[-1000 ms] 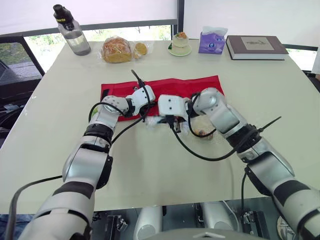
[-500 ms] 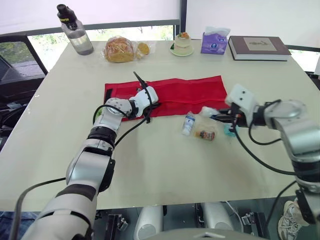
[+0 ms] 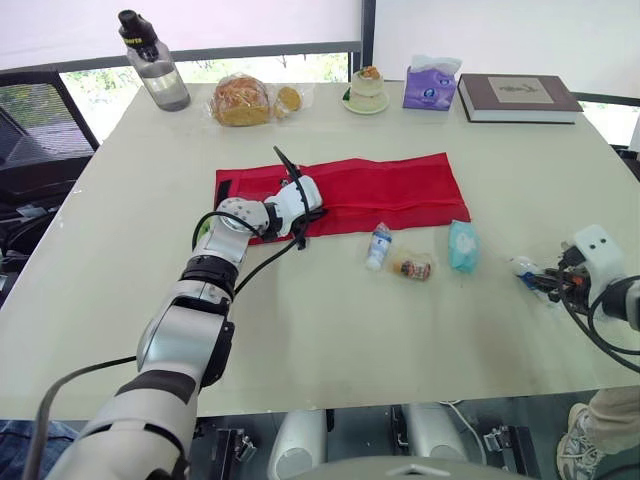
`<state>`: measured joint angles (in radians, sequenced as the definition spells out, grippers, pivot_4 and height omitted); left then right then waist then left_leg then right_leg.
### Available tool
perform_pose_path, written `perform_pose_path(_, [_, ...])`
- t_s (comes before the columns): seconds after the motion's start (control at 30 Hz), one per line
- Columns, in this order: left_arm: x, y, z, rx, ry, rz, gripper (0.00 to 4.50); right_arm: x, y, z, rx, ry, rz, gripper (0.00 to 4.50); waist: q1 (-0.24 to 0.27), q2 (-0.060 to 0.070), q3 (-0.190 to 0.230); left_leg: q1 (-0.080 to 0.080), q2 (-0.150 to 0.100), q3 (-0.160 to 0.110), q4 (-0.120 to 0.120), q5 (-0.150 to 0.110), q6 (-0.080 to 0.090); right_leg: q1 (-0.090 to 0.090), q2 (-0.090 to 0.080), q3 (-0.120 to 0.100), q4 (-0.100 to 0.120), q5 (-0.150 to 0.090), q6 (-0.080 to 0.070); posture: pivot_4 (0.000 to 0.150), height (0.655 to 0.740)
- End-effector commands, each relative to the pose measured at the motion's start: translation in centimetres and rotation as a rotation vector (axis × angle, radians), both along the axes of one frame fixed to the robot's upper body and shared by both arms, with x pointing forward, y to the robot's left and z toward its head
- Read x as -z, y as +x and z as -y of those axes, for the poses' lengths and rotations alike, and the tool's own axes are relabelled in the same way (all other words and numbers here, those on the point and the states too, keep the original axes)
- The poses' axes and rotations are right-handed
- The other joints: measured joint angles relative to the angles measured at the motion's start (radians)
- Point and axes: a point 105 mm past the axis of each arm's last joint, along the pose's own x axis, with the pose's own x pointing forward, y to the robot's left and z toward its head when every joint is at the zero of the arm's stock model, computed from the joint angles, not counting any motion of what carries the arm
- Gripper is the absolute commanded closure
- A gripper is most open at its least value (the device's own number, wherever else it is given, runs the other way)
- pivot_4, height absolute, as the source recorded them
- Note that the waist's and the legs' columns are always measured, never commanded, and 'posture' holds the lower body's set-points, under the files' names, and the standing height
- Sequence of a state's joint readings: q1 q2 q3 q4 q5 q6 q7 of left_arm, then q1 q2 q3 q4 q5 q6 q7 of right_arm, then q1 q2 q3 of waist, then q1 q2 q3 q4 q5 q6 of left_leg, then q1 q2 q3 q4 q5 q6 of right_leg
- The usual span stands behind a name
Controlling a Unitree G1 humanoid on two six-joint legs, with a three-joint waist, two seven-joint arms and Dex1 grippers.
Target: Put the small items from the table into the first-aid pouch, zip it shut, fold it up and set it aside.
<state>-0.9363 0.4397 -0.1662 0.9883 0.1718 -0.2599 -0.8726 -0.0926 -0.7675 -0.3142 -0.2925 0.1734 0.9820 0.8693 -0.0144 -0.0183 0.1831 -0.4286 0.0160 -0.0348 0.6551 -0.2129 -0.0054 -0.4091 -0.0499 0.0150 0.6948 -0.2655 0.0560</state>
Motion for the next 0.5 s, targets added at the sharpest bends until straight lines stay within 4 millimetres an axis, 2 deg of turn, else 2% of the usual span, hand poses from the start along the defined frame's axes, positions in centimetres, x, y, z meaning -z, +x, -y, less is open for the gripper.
perform_pose_path(0.03, [-0.9, 0.1, 0.2, 0.013, -0.01, 0.028, 4.5, -1.4, -0.6, 0.3, -0.064, -0.01, 0.036, 1.94, 0.0, 0.0, 0.0, 0.0, 0.0, 0.0, 0.0, 0.0, 0.0, 0.0, 0.0, 0.0, 0.0, 0.0, 0.0, 0.15, 0.74])
perform_pose_path(0.07, [-1.0, 0.1, 0.2, 0.013, -0.011, 0.029, 4.5, -2.0, -0.8, 0.1, -0.121, -0.01, 0.066, 1.73, 0.0, 0.0, 0.0, 0.0, 0.0, 0.0, 0.0, 0.0, 0.0, 0.0, 0.0, 0.0, -0.001, 0.0, 0.0, 0.15, 0.74])
perform_pose_path(0.2, [-1.0, 0.1, 0.3, 0.013, -0.013, 0.029, 4.5, -3.0, -1.9, 0.4, -0.239, -0.03, 0.091, 1.73, 0.0, 0.0, 0.0, -0.001, 0.0, 0.0, 0.0, 0.0, 0.0, 0.0, 0.0, 0.0, -0.001, 0.0, 0.0, 0.15, 0.74])
perform_pose_path(0.4, [-1.0, 0.1, 0.4, 0.014, -0.021, 0.03, 4.5, -2.3, -2.7, 1.8, -0.269, -0.065, 0.11, 1.73, 0.0, 0.0, 0.0, 0.0, 0.0, 0.0, 0.0, 0.0, 0.0, 0.0, 0.0, 0.0, -0.001, 0.0, 0.0, 0.15, 0.74])
perform_pose_path(0.5, [-1.0, 0.1, 0.5, 0.012, -0.026, 0.031, 4.5, -1.6, -2.8, 1.9, -0.263, -0.004, 0.176, 1.73, 0.0, 0.0, 0.0, 0.0, 0.0, 0.001, 0.0, 0.0, 0.0, 0.0, 0.0, 0.0, -0.001, 0.0, 0.0, 0.15, 0.74])
